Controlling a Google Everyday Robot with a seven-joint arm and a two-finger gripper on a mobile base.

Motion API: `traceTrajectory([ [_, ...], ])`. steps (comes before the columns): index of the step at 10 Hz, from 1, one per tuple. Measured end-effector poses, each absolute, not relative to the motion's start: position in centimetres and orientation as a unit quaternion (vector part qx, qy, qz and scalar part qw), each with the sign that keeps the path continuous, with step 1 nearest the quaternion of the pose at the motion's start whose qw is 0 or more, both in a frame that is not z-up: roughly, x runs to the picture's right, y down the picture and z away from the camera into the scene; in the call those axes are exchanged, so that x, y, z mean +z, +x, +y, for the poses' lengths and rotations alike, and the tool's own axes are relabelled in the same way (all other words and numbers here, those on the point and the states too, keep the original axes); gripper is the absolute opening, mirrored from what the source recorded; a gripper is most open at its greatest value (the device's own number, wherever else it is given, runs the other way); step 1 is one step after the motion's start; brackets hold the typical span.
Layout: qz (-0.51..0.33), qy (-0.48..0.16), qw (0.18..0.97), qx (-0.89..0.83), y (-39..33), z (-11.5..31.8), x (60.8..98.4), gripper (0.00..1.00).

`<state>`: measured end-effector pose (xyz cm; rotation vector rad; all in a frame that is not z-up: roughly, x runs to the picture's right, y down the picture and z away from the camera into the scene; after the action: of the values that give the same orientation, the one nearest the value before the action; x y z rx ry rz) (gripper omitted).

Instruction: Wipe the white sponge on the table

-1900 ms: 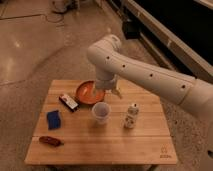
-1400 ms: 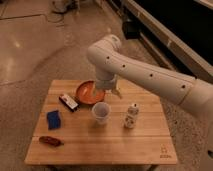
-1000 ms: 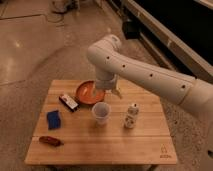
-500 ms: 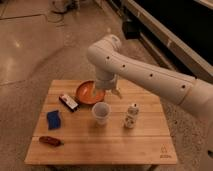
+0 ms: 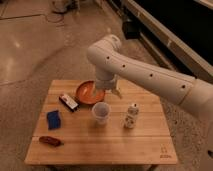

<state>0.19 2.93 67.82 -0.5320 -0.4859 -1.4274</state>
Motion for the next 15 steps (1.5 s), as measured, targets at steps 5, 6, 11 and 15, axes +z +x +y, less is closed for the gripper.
traceTrajectory([
  [5, -0.219, -0.232, 0.679, -0.661, -1.9, 3.7, 68.4, 0.8],
  [6, -0.22, -0.216, 0.656, -0.689, -4.8, 4.5, 69.2, 0.8],
  [11, -0.237, -0.165, 0.587, -0.756, -15.1, 8.7, 72.4, 0.8],
  [15, -0.287, -0.175, 0.57, -0.75, -20.7, 12.7, 76.4, 0.8],
])
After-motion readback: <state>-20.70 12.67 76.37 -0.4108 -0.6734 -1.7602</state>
